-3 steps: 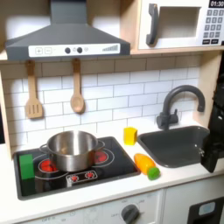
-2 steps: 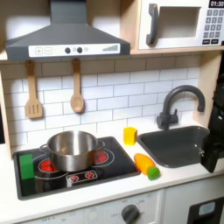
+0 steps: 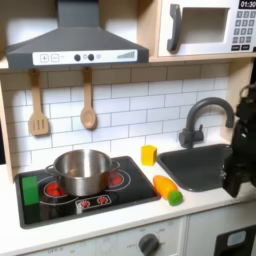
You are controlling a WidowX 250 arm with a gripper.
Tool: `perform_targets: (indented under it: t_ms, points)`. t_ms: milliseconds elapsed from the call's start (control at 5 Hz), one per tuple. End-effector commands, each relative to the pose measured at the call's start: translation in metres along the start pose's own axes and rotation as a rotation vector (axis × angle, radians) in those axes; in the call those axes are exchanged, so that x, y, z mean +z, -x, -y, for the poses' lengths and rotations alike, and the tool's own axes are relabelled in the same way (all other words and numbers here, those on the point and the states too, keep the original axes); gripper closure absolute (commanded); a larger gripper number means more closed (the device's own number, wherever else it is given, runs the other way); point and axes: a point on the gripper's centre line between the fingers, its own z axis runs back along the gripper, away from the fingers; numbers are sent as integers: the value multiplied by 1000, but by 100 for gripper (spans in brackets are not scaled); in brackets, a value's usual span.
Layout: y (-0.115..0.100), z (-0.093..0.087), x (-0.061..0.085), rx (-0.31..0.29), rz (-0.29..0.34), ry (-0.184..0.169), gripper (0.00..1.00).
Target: Slide pot right
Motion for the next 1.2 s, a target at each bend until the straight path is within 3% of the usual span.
perform_targets:
  t_ms: [0, 1000]
  points:
    - [-30, -16, 3, 21, 28, -9, 0]
    - [-106, -66, 6, 104, 53, -33, 0]
